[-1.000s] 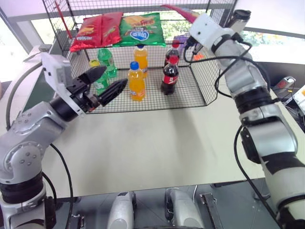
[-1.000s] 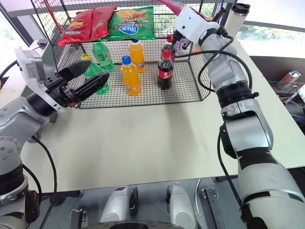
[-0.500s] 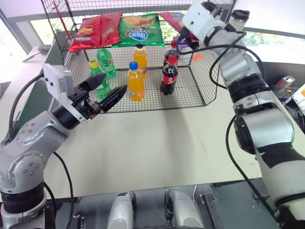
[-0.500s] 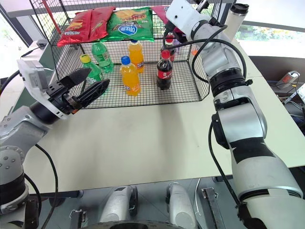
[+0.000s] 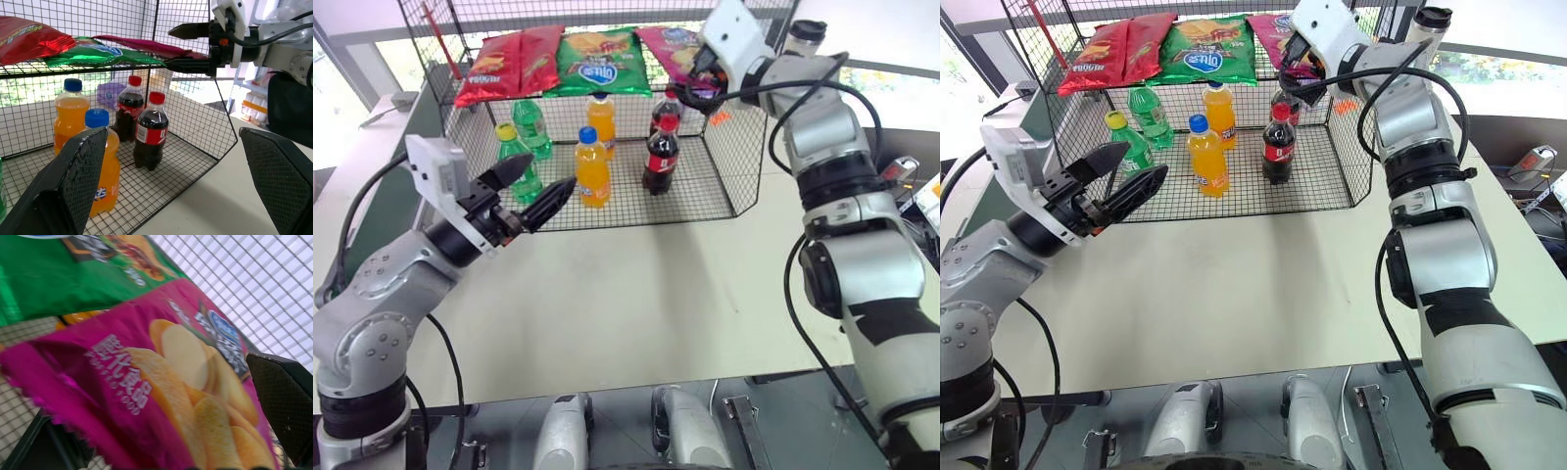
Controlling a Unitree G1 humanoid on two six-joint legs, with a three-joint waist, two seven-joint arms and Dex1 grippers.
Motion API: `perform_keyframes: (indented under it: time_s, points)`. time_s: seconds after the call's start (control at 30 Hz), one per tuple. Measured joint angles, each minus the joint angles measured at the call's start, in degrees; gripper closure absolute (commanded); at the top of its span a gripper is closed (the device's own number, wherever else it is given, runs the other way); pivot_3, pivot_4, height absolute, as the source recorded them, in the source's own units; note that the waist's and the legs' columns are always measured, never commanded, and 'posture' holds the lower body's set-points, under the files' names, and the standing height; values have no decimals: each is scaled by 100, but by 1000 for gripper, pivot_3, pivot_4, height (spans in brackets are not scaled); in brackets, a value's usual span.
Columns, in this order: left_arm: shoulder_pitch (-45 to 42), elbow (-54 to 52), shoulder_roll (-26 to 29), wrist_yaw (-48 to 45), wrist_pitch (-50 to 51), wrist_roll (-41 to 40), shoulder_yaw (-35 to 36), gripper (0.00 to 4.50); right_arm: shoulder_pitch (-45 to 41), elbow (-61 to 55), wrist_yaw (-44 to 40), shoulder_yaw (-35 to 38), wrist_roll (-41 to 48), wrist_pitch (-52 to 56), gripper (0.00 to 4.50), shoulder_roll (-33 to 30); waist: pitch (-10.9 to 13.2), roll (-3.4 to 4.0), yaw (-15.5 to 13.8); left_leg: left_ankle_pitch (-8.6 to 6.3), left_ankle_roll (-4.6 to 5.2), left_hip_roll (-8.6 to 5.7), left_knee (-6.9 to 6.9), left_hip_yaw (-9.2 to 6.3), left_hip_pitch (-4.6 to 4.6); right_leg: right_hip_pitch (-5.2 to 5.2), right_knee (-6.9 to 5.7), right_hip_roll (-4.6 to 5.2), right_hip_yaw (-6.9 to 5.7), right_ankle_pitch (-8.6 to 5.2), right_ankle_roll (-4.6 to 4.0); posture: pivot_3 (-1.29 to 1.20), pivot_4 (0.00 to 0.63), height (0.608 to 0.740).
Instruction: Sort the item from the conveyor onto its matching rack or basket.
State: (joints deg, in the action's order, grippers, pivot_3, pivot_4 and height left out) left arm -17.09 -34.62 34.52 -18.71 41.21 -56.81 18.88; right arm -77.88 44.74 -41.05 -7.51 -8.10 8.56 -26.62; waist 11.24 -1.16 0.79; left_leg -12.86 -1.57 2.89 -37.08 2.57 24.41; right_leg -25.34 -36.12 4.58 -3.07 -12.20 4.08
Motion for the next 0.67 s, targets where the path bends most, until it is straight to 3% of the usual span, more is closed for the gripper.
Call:
perform_keyframes:
  time_s: [0.43,0.67]
  points:
    - [194,145,148,-33,-48,692,-21,0,1339,-1948,-303,569,858,-3,14,-162,0,0,-17,0,0,0,1,1,0,0,1,0,-1,0,0,0,150,740]
    - [946,54,507,-177,167,522,404,0,3249,-4837,-473,2302,3286,2332,14,-643,0,1,-110,-2,0,1,1,2,-2,0,4,4,-3,-3,-5,0,150,740]
